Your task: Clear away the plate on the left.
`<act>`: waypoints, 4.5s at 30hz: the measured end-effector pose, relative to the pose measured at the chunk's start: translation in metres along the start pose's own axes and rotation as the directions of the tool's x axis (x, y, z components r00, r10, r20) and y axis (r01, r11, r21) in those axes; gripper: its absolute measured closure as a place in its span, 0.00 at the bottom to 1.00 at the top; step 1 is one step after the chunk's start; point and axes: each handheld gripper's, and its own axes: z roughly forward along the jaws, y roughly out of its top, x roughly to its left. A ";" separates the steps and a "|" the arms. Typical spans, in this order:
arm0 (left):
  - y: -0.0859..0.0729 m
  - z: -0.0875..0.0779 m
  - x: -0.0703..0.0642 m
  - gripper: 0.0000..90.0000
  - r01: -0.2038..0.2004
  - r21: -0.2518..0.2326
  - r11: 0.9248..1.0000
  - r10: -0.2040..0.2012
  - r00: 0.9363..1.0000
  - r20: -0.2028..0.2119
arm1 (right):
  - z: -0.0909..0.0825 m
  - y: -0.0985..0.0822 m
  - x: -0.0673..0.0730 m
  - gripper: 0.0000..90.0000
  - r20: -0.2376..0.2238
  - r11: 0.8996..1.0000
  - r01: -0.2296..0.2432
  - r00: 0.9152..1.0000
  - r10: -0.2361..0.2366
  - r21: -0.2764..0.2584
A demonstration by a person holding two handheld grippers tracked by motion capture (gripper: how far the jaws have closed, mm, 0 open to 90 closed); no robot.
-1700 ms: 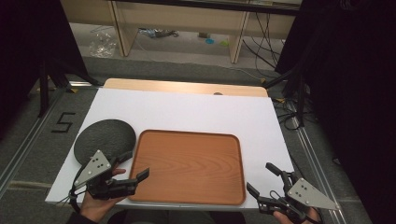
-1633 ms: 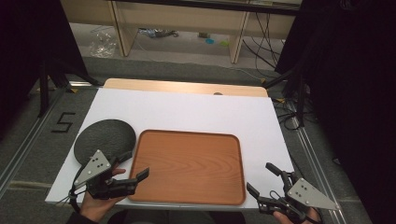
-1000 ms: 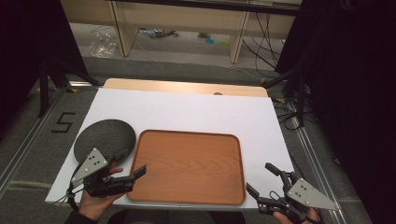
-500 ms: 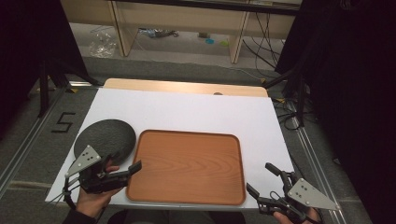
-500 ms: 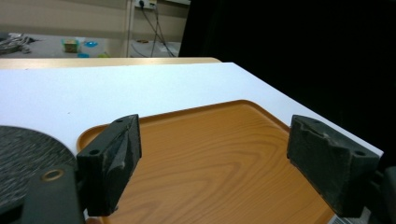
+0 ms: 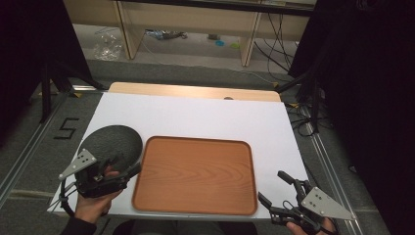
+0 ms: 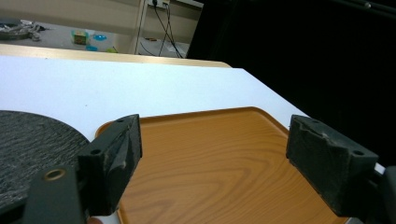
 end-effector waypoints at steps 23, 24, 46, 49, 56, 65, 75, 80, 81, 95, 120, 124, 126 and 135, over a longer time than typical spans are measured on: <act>0.001 -0.008 0.031 0.22 0.166 0.007 0.986 -0.165 0.984 -0.060 | 0.000 0.002 0.003 0.17 0.002 1.000 0.022 1.000 -0.022 -0.007; 0.000 -0.008 0.034 0.22 0.179 0.007 0.984 -0.178 0.982 -0.062 | 0.000 0.002 0.003 0.18 0.000 1.000 0.022 1.000 -0.022 -0.009; -0.003 -0.024 0.084 0.25 0.421 -0.029 0.906 -0.420 0.893 -0.159 | 0.000 0.002 0.004 0.18 0.000 1.000 0.025 1.000 -0.025 -0.007; -0.004 -0.026 0.091 0.25 0.458 -0.037 0.888 -0.457 0.875 -0.160 | 0.000 0.002 0.004 0.18 0.001 1.000 0.025 1.000 -0.025 -0.005; -0.008 -0.031 0.105 0.25 0.540 -0.057 0.840 -0.540 0.817 -0.205 | 0.000 0.002 0.004 0.18 -0.001 1.000 0.025 1.000 -0.025 -0.005; -0.016 -0.037 0.122 0.27 0.631 -0.086 0.771 -0.631 0.740 -0.232 | 0.000 0.002 0.006 0.18 -0.013 1.000 0.009 1.000 -0.009 0.001; -0.024 -0.045 0.141 0.27 0.692 -0.112 0.713 -0.689 0.663 -0.292 | 0.000 0.003 0.005 0.18 -0.015 1.000 0.010 1.000 -0.010 0.003; -0.032 -0.046 0.150 0.27 0.739 -0.114 0.664 -0.733 0.613 -0.296 | 0.000 0.003 0.005 0.18 -0.015 1.000 0.013 1.000 -0.013 0.004; -0.033 -0.046 0.152 0.28 0.750 -0.120 0.650 -0.744 0.597 -0.300 | 0.000 0.002 0.005 0.18 -0.014 1.000 0.014 1.000 -0.014 0.005; -0.045 -0.044 0.161 0.29 0.817 -0.103 0.567 -0.806 0.525 -0.275 | 0.001 0.002 0.004 0.18 -0.015 0.999 0.035 0.999 -0.035 0.002; -0.058 -0.023 0.163 0.42 0.862 -0.049 0.504 -0.848 0.483 -0.219 | 0.001 0.002 0.006 0.18 -0.028 0.999 0.041 0.999 -0.040 0.012; -0.061 -0.018 0.163 0.44 0.877 -0.043 0.478 -0.864 0.461 -0.206 | 0.002 0.002 0.006 0.18 -0.021 0.999 0.041 0.999 -0.040 0.006; -0.061 -0.018 0.163 0.45 0.880 -0.049 0.473 -0.867 0.454 -0.205 | 0.001 0.003 0.007 0.18 -0.031 1.000 0.027 0.999 -0.027 0.016; -0.068 -0.019 0.164 0.61 0.896 -0.092 0.434 -0.889 0.410 -0.205 | 0.003 0.003 0.006 0.18 -0.030 0.999 0.052 0.998 -0.052 0.001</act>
